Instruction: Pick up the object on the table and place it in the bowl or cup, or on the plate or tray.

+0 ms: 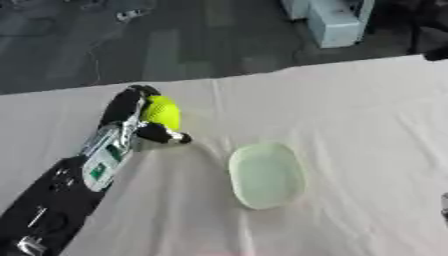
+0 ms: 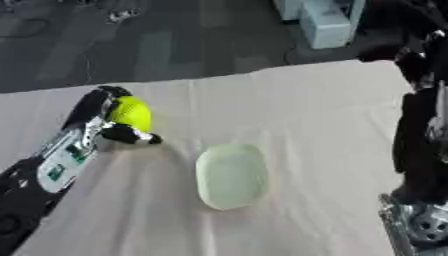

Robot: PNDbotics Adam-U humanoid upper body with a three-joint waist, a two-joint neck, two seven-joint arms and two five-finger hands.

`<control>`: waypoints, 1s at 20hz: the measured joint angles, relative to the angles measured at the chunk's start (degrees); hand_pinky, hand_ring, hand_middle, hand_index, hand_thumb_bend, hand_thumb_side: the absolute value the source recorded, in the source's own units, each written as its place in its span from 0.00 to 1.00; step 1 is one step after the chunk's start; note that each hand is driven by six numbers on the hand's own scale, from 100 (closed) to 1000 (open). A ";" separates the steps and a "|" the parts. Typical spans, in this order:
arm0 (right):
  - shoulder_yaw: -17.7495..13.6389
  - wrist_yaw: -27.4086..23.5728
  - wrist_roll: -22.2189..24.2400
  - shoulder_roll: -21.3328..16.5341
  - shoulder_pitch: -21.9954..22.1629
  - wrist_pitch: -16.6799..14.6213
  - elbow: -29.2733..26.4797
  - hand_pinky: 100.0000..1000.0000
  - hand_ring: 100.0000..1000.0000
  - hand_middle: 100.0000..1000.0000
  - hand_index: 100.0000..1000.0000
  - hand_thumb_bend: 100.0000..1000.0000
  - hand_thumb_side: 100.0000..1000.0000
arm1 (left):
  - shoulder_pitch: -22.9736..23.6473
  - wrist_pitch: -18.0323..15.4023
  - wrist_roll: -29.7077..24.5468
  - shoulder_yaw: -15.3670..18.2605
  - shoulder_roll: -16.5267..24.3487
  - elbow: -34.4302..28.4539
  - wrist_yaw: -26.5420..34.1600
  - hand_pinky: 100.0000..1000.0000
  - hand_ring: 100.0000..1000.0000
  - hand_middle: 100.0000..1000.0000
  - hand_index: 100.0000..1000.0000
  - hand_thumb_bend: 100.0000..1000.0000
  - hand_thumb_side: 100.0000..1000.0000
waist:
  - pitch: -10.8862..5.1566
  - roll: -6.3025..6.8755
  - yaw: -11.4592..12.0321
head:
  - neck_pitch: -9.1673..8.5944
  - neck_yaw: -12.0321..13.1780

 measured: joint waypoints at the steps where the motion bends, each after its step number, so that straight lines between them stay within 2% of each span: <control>1: 0.00 0.00 0.00 0.00 0.00 0.00 0.00 0.52 0.82 0.88 0.92 0.00 1.00 | -0.01 0.09 -0.08 -0.01 -0.03 -0.04 -0.12 0.00 0.02 0.42 0.33 0.81 0.37 | 0.00 0.00 0.01 | 0.00 0.00; 3: 0.00 0.00 0.00 0.00 0.01 0.00 0.00 0.52 0.82 0.88 0.92 0.00 1.00 | -0.01 0.20 -0.19 -0.03 -0.05 -0.11 -0.37 0.00 0.02 0.42 0.33 0.71 0.40 | 0.00 0.01 0.06 | 0.00 0.00; 5: 0.00 0.00 0.01 0.00 0.02 0.01 0.00 0.52 0.82 0.88 0.92 0.00 1.00 | -0.01 0.18 -0.18 -0.15 -0.05 -0.39 -0.72 0.00 0.03 0.42 0.34 0.56 0.40 | 0.00 0.03 0.18 | 0.00 0.00; 6: -0.01 0.00 0.02 0.00 0.03 0.02 0.00 0.52 0.82 0.88 0.92 0.00 1.00 | -0.01 0.14 -0.14 -0.22 -0.05 -0.57 -0.89 0.00 0.03 0.42 0.35 0.53 0.40 | 0.00 0.03 0.18 | 0.00 0.00; 7: -0.01 0.00 0.04 0.00 0.04 0.04 0.00 0.52 0.82 0.88 0.92 0.00 1.00 | -0.01 -0.01 0.02 -0.31 -0.05 -0.84 -1.14 0.00 0.03 0.41 0.35 0.46 0.37 | 0.00 0.04 0.18 | 0.00 0.00; 9: -0.01 0.00 0.13 0.01 0.04 0.14 0.00 0.52 0.82 0.88 0.92 0.00 1.00 | -0.01 -0.22 0.54 -0.34 -0.05 -1.28 -1.75 0.00 0.03 0.41 0.34 0.39 0.33 | -0.01 0.04 0.18 | 0.00 0.00; 11: -0.02 0.00 0.20 0.02 0.05 0.21 0.00 0.52 0.82 0.88 0.92 0.00 1.00 | -0.01 -0.28 1.21 -0.34 -0.05 -1.46 -2.27 0.00 0.03 0.41 0.33 0.31 0.24 | -0.01 0.04 0.18 | 0.00 0.00; 13: -0.02 0.00 0.21 0.03 0.05 0.22 0.00 0.52 0.82 0.88 0.92 0.00 1.00 | -0.01 -0.20 1.75 -0.37 -0.05 -1.48 -3.05 0.00 0.03 0.40 0.31 0.20 0.08 | -0.01 0.04 0.17 | 0.00 -0.01; 15: -0.02 0.00 0.21 0.03 0.05 0.22 0.00 0.52 0.82 0.88 0.92 0.00 1.00 | -0.01 -0.05 2.08 -0.62 -0.05 -1.50 -4.44 0.00 0.03 0.39 0.29 0.12 0.00 | -0.01 0.04 0.17 | 0.00 -0.01; 16: -0.02 0.00 0.21 0.03 0.06 0.22 0.00 0.52 0.82 0.88 0.92 0.00 1.00 | -0.01 0.09 2.25 -0.74 -0.05 -1.54 -5.34 0.00 0.02 0.39 0.28 0.07 0.00 | -0.01 0.04 0.17 | 0.00 -0.01; 17: -0.02 0.00 0.21 0.03 0.07 0.22 0.00 0.52 0.82 0.88 0.92 0.00 1.00 | -0.01 0.25 2.41 -0.75 -0.05 -1.72 -6.25 0.00 0.02 0.39 0.27 0.04 0.00 | -0.01 0.04 0.19 | 0.00 -0.02; 20: -0.02 0.00 0.21 0.04 0.08 0.22 0.00 0.52 0.82 0.88 0.92 0.00 1.00 | -0.01 0.80 2.88 -0.86 -0.05 -2.28 -7.97 0.00 0.01 0.38 0.26 0.04 0.00 | -0.01 0.04 0.20 | 0.00 -0.03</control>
